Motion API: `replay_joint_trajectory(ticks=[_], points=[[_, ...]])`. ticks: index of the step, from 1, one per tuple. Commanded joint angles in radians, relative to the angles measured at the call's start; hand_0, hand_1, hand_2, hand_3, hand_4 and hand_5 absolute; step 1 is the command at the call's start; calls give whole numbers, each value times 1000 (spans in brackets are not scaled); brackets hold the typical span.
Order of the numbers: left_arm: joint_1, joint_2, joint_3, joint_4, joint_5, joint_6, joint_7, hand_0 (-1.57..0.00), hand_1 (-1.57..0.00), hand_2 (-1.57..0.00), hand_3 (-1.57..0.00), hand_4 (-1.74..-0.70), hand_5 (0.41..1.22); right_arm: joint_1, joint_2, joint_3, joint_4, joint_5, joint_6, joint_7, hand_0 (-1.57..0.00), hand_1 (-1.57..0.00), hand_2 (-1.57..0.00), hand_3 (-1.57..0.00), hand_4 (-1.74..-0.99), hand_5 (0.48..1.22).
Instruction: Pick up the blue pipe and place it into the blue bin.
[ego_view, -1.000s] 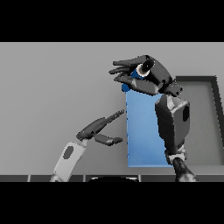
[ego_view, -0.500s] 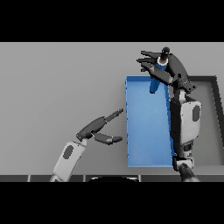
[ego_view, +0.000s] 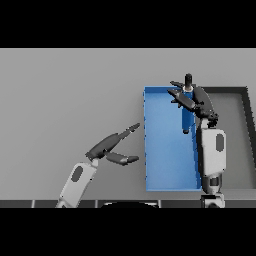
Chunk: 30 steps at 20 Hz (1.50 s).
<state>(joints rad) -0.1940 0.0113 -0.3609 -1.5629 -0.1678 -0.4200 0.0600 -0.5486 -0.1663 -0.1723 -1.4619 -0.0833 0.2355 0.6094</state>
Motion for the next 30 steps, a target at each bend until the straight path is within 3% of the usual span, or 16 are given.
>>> replay_joint_trajectory(ticks=[1,3,4,6,8,9,10,13,15,17,22,25,30], points=[[1,6,2,8,-7,3,-12,1,1,1,1,-928,470,15,-13,9,25,-14,-21,0,-1571,-1571,-1571,-1571,-1498,1221],[5,-2,-10,-2,-19,13,-18,1,1,1,1,-923,476,44,-28,49,63,-40,-51,0,-1571,-1571,-1571,-1571,-1497,1221],[6,0,-8,-1,-19,13,-19,1,1,1,1,-923,478,51,-46,81,90,-57,-69,0,-1571,-1571,-1571,-1257,-1546,1221],[-5,0,-2,6,-17,13,-10,1,1,1,1,-922,481,75,-103,146,144,-130,-124,0,-1571,-1571,-1571,-804,-1616,1221],[-8,-9,-6,11,-22,19,-5,1,1,1,1,-919,486,70,-151,221,164,-194,-183,-6,-1571,-1571,-1571,-514,-1661,1221],[-13,-11,-7,15,-24,18,-1,1,1,1,1,-918,489,64,-183,265,176,-249,-223,-9,-1571,-1571,-1571,-411,-1677,1171],[-15,-6,-1,13,-20,18,-9,1,1,1,1,-920,491,50,-220,312,204,-305,-277,-6,-1571,-1571,-1518,-455,-1626,1161],[-8,2,8,-5,-1,9,-9,1,1,1,1,-920,493,12,-310,471,249,-466,-422,-6,-867,-820,-789,-232,-1405,1137],[-7,6,7,3,-3,6,-3,1,1,1,1,-925,494,-19,-386,578,261,-538,-424,0,-554,-525,-505,-148,-1339,1108],[-1,4,4,-5,-1,6,-2,1,1,1,1,-924,494,-52,-481,707,224,-517,-379,0,-354,-335,-323,-95,-1279,1010],[-5,-3,-2,6,-9,11,-8,1,1,1,1,-929,496,-128,-583,923,192,-578,-350,0,-115,-109,-105,-30,-1190,809],[-2,9,10,-12,8,4,-6,1,1,1,1,-930,496,-156,-626,978,183,-609,-350,1,-59,-55,-53,-15,-1144,759],[-12,4,6,2,-2,7,10,1,1,1,1,-930,495,-156,-633,994,165,-596,-329,-9,-19,-17,-17,-4,-1084,714]])
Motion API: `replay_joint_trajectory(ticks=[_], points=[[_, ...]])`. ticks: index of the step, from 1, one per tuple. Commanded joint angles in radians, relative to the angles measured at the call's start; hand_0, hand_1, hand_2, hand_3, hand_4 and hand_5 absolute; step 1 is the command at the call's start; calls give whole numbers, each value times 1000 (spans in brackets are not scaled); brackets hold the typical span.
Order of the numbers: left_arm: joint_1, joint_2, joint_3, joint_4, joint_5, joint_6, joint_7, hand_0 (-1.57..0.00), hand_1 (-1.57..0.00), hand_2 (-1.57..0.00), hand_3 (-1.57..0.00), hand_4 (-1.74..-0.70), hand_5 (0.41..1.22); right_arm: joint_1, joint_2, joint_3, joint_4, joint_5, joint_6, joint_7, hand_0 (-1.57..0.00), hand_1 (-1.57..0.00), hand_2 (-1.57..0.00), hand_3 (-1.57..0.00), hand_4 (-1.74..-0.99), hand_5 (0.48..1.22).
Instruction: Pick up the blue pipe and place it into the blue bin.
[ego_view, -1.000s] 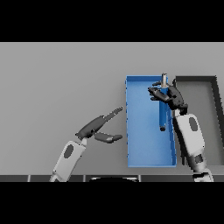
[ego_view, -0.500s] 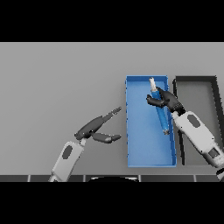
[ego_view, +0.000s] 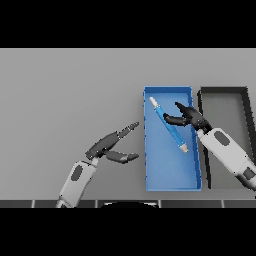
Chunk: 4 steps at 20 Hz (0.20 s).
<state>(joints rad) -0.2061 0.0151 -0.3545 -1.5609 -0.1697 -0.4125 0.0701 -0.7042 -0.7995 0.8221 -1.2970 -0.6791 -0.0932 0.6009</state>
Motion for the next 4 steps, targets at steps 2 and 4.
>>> replay_joint_trajectory(ticks=[2,4], points=[[5,7,7,-4,6,-1,-11,1,1,1,1,-930,496,-2,-3,7,5,8,22,-10,-19,-17,-17,-4,-1084,712],[26,16,2,-3,3,-7,-32,1,1,1,1,-930,495,5,-4,7,-14,-1,18,-10,-19,-17,-17,-4,-1084,714]])
